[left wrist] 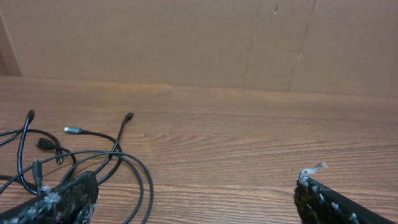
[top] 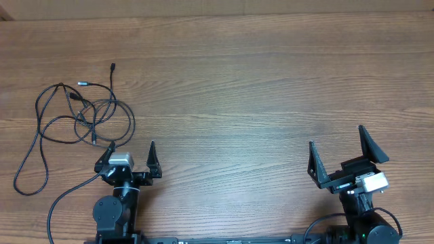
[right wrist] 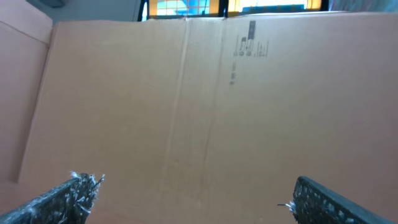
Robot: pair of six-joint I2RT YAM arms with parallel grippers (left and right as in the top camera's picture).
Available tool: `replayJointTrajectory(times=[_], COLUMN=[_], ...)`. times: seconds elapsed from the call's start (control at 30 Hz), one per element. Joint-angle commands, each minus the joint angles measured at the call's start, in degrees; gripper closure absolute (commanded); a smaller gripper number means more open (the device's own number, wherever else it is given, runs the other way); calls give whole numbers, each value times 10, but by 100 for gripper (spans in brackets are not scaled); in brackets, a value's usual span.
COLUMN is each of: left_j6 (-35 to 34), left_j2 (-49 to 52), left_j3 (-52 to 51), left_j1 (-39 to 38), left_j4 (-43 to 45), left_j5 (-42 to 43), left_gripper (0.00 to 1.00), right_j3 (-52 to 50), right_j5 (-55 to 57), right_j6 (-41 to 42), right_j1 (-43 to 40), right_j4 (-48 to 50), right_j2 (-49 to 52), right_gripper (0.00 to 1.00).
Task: Untangle cables
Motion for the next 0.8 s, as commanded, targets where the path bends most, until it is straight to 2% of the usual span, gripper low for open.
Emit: replayJointTrajectory(times=[0.0,0.2,0.53,0.67,0.77], left_j6=[9,9,9,9,9], left_j2=[-5,-5,-5,-5,-5], left_j3=[-2,-2,-2,-2,-2], left_j1=[0,0,0,0,0], left_j4=[-2,-2,-2,-2,-2], left_j5=[-4,-4,-4,-4,-4], left_gripper=[0,0,0,0,0], right_j3=[-10,-10,-10,-10,-9], right_j5=[36,84,86,99,122], right_j6=[-2,-2,17,24,46], right_j1=[5,7,7,7,7], right_j4=[5,-18,-264,-318,-319], right_j2=[-7,-7,-7,-7,-7], right_gripper=[0,0,0,0,0])
